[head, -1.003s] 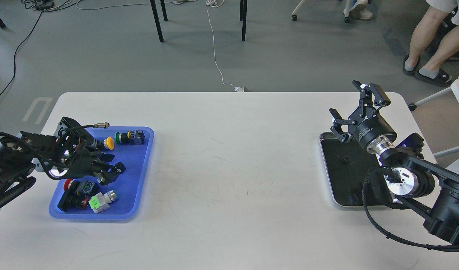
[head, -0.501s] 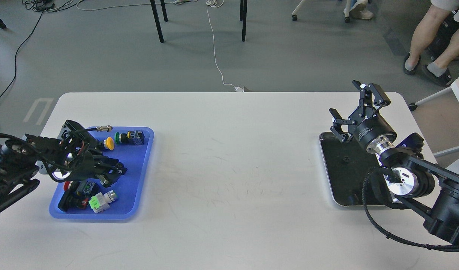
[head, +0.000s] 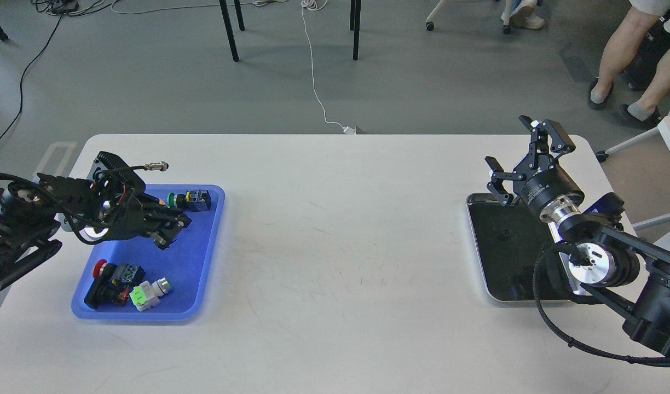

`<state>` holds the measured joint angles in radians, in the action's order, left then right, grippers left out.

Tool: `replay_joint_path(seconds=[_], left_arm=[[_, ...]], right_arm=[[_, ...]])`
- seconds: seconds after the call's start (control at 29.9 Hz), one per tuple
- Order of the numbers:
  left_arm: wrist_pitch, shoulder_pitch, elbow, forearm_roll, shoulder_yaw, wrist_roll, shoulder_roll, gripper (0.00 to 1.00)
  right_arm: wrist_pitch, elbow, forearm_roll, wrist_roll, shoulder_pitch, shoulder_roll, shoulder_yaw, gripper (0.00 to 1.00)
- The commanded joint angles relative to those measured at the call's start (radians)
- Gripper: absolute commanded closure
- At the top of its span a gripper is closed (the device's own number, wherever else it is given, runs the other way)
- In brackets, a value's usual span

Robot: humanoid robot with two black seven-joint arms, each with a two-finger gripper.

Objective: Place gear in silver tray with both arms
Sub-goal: 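Lower the left gripper into the blue tray and grasp another black gear, then carry the black gear with the left gripper toward the table center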

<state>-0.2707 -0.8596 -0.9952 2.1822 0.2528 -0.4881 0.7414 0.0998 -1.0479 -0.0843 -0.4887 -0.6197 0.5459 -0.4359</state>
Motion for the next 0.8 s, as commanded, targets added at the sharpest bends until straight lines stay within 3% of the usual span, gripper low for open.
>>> replay_joint_path(seconds=[0.0, 0.13, 0.3, 0.64, 0.77], left_arm=[[-0.013, -0.080, -0.057, -0.001, -0.001, -0.001, -0.008, 0.84], [-0.071, -0.174, -0.115, -0.001, -0.036, -0.001, -0.088, 0.84], [-0.091, -0.280, -0.102, -0.001, -0.128, -0.001, -0.246, 0.82], [-0.101, -0.395, 0.093, -0.001, -0.299, -0.001, -0.555, 0.82], [-0.102, -0.403, 0.116, -0.001, -0.323, -0.001, -0.658, 0.82]], right_arm=[[0.000, 0.000, 0.000, 0.000, -0.002, 0.002, -0.001, 0.01], [0.000, 0.000, 0.000, 0.000, -0.002, 0.017, -0.003, 0.01], [0.000, -0.012, 0.000, 0.000, 0.001, 0.040, -0.003, 0.01], [-0.002, -0.026, 0.000, 0.000, 0.003, 0.058, -0.004, 0.01], [-0.002, -0.026, 0.000, 0.000, 0.006, 0.058, -0.004, 0.01]])
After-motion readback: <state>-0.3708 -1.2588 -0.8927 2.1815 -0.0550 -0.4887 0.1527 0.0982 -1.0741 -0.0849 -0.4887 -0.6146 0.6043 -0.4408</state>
